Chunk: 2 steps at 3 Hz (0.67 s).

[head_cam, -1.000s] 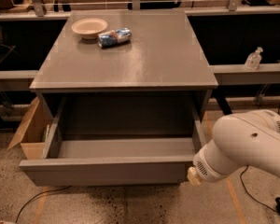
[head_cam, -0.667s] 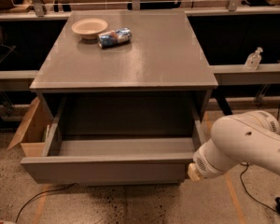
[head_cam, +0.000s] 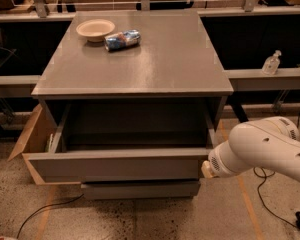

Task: Close top drawer

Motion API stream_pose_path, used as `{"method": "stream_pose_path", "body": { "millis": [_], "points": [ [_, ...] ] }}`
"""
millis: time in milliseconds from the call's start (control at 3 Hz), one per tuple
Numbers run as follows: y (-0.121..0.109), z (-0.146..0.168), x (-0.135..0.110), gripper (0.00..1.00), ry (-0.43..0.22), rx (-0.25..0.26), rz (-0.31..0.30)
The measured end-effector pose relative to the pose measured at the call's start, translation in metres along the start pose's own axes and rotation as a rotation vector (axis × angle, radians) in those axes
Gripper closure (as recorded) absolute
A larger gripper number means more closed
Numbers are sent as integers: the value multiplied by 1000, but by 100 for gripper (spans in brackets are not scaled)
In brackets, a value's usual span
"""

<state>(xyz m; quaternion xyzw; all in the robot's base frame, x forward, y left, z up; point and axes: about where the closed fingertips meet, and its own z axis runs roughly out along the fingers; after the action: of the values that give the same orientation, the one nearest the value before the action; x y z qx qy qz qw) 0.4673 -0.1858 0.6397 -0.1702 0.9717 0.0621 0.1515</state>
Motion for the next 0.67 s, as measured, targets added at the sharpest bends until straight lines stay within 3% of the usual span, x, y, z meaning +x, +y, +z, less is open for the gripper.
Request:
{"method": "stream_pose_path", "body": {
  "millis": [333, 667],
  "points": [
    [-5, -7, -28, 100, -84, 13, -7],
    [-5, -12, -55, 100, -168, -11, -21]
  ]
}}
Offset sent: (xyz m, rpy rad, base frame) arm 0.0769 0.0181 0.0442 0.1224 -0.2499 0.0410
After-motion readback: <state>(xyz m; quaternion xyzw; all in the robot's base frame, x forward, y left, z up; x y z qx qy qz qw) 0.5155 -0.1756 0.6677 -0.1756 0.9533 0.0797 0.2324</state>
